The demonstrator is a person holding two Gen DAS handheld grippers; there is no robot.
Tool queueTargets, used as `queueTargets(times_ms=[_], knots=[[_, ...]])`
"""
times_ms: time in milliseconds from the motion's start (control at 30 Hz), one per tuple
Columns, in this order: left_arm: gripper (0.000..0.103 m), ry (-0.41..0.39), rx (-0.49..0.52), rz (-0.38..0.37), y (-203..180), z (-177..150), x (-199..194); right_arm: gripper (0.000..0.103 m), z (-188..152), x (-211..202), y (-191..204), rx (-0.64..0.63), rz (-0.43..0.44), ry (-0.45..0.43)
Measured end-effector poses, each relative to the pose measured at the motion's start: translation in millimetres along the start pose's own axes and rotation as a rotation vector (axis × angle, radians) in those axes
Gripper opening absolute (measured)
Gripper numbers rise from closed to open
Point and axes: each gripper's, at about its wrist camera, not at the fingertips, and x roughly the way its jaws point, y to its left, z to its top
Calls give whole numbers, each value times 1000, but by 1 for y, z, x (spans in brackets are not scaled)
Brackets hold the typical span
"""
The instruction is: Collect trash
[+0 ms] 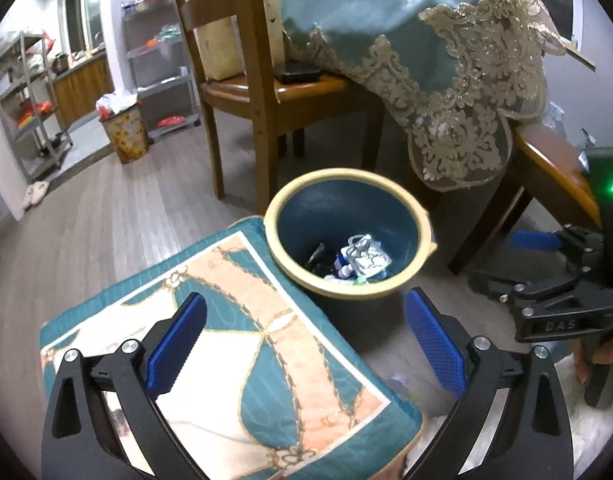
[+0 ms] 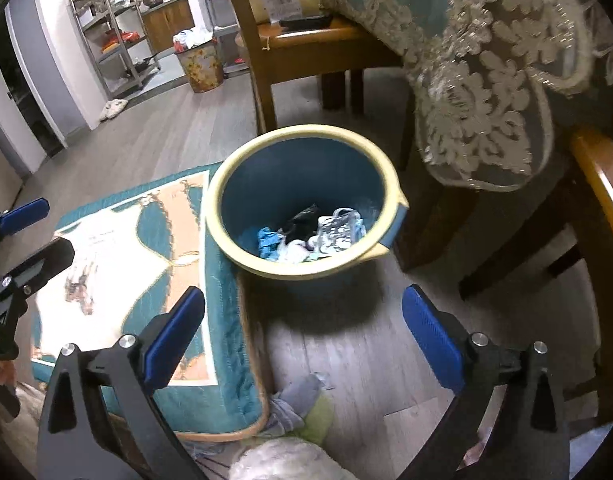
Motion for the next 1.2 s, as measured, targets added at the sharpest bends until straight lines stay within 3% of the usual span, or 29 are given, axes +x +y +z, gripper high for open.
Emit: queueTargets(times_ms=[267,1200], knots=[[98,9,-25,78,10,-8,10,97,1,-1,10,-29,-41,-49],[98,28,48,52,0,-10,18,97,1,5,6,-22,-77,-42]])
